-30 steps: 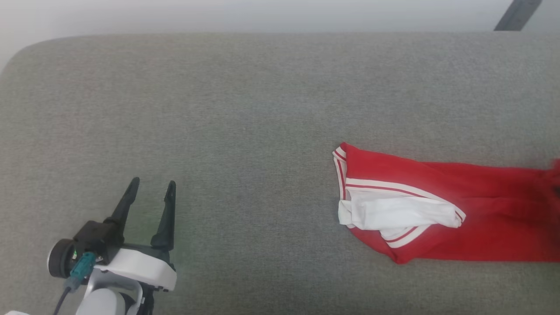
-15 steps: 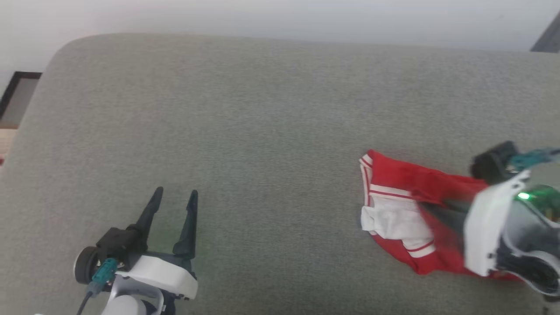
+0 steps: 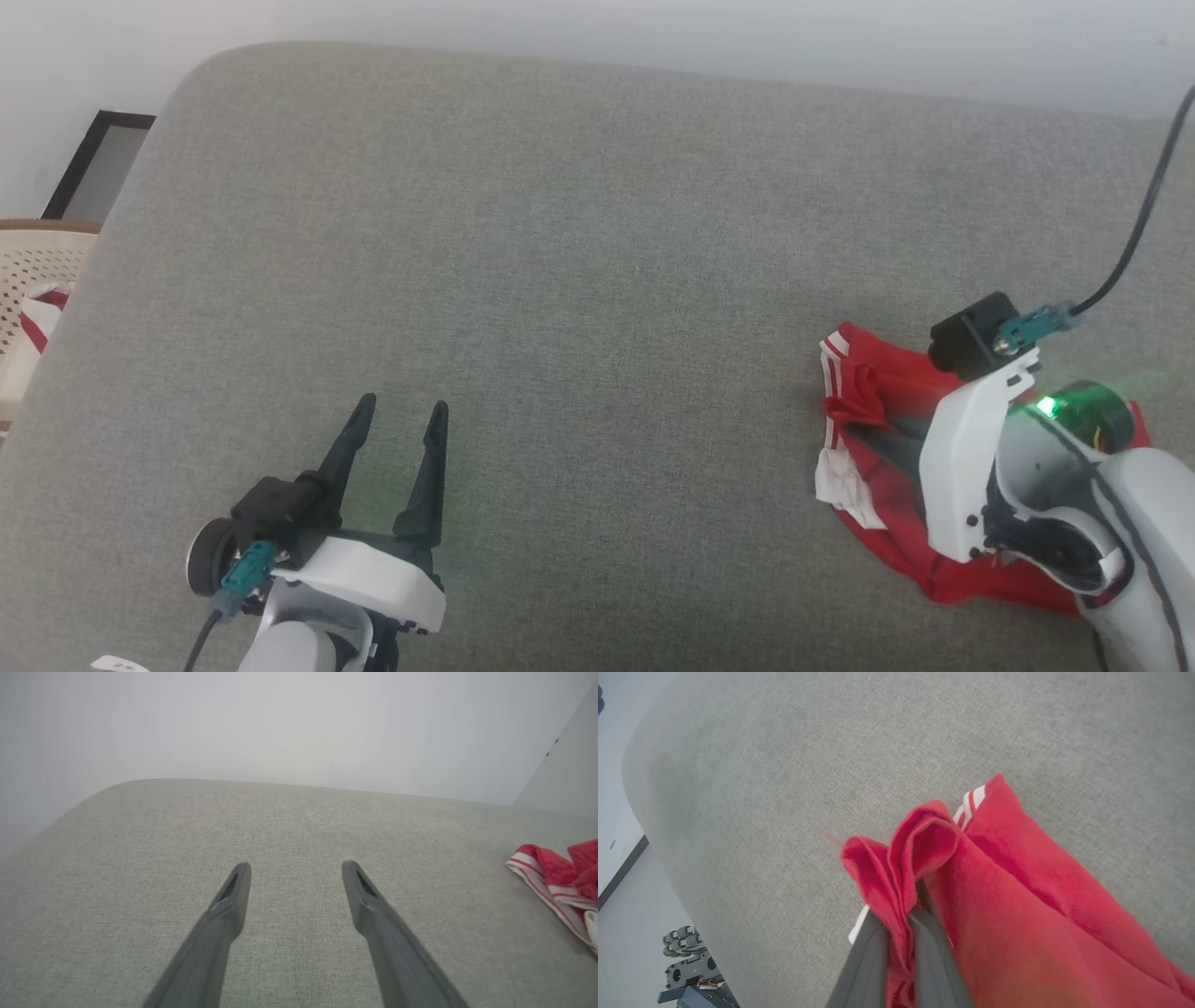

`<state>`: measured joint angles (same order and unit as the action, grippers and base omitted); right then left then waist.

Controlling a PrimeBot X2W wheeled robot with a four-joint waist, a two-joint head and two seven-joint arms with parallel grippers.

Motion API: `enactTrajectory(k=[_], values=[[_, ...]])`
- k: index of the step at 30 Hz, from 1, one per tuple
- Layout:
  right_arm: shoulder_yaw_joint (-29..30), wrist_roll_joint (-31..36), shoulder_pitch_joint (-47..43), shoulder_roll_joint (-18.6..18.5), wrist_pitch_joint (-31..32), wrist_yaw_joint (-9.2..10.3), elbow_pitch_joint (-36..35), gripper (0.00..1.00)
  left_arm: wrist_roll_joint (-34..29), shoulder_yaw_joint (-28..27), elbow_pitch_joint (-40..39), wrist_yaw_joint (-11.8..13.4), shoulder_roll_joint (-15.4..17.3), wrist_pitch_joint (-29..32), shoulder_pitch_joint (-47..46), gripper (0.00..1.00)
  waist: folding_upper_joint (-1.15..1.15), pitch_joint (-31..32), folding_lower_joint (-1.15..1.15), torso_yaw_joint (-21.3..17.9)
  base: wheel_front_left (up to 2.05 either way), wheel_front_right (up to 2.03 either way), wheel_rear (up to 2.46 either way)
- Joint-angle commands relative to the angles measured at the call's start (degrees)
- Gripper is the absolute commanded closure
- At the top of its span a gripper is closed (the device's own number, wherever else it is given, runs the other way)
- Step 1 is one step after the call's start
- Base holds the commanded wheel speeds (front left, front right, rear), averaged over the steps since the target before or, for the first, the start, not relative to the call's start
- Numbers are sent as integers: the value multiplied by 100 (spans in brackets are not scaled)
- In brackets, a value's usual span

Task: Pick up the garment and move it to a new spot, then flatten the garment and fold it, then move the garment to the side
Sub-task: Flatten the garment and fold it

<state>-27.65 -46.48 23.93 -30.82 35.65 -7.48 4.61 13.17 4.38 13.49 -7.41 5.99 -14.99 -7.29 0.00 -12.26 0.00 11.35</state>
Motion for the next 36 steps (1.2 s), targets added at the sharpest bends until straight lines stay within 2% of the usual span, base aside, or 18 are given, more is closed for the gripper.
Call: enactTrajectory(k=[1,2,4,5,6,12,17,23,26,29,33,36], values=[[-40,-16,52,27,-70,-2,41,100,22,3,9,-6,-9,-26,-73,0,0,3,0,2,0,0,0],[-82,-46,75,38,-138,-2,133,100,33,6,23,-6,-5,-26,-73,0,0,11,0,1,0,0,0],[-167,-92,88,48,-255,-2,296,72,42,9,53,-6,15,-26,-50,0,0,48,0,-11,0,0,0],[-214,-134,97,49,-312,-2,352,53,48,4,66,-6,33,-26,-26,0,0,73,0,-26,0,0,0],[-226,-178,120,55,-397,-2,389,0,55,-10,78,-6,51,-26,1,0,0,101,0,-51,0,0,0],[-238,-480,89,-138,-935,-2,383,0,157,-36,153,-6,190,-26,115,0,0,309,0,-255,0,0,0],[-202,-686,-16,-324,-1692,-2,510,0,293,-60,239,-6,285,-26,199,0,0,497,0,-520,0,0,0],[-296,-845,-61,-423,-3026,-2,1025,0,447,42,468,-6,384,-26,222,0,0,688,0,-820,0,0,0],[-382,-678,-40,-485,-3811,-2,1445,0,493,60,570,-6,409,-26,245,0,0,789,0,-942,0,0,0],[-441,-539,-82,-397,-4691,-2,2007,0,519,-2,606,-6,444,-26,297,0,0,935,0,-1068,0,0,0],[-225,-342,-174,-315,-5042,-2,2396,0,444,-140,535,-6,453,-26,404,0,0,1087,0,-1136,0,0,0],[198,-75,-304,-225,-5085,-2,2313,0,380,-291,438,-6,436,-26,517,0,0,1176,0,-1176,0,0,0]])
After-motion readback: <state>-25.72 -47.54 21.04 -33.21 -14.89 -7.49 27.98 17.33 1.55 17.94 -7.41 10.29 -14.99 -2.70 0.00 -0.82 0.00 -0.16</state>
